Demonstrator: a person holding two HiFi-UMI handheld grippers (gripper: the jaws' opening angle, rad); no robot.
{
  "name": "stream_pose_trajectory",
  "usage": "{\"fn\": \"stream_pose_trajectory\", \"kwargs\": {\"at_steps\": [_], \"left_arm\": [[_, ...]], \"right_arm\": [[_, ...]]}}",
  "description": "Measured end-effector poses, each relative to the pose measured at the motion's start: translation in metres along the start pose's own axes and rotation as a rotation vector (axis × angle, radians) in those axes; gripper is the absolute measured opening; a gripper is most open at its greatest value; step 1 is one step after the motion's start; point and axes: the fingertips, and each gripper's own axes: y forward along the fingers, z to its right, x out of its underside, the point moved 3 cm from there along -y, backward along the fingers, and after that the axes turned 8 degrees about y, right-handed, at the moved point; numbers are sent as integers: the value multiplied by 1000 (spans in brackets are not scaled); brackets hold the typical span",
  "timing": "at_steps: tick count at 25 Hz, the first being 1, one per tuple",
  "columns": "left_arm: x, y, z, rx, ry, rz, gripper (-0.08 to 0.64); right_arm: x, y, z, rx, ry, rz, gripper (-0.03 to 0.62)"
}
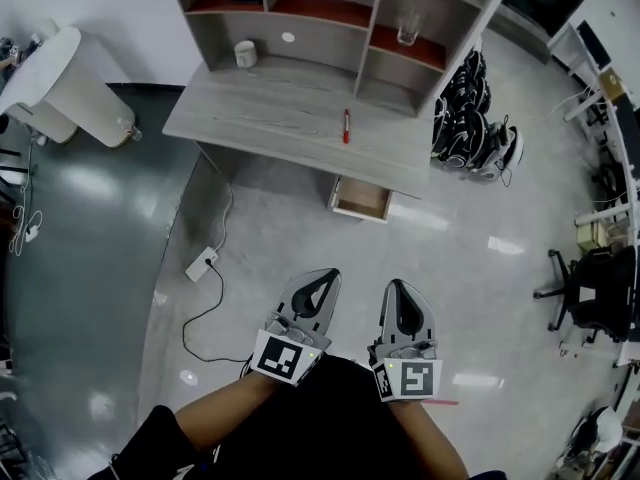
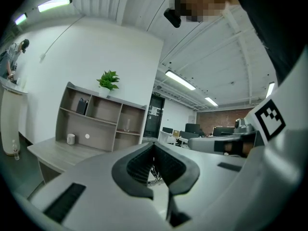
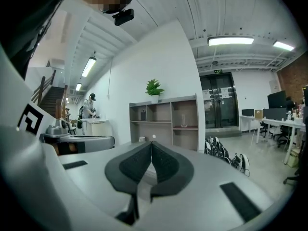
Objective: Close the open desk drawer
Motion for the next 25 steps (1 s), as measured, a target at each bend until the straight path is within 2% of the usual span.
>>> {"fn": "stream_pose_trajectory", "kwargs": {"at_steps": [2,6,9,13,20,25], "left_arm": [[1,13,-18,8,-5,-9,12],[10,38,-53,41,-14,-33,12],[18,53,-70,81,-59,-43,12],[29,70,-80,105,-46,-57,12],[53,89,-104,11,-10,-113,12],[63,111,-111,-24,6,-145,12]], "right_arm": [[-4,22,3,11,7,10,17],[-2,53,20,104,-9,10,18],[2,70,30,167,35,-5,18],[3,91,30,169,30,-8,18],[23,112,55,197,47,-41,18],[38,134,84,156,66,-60,18]]}}
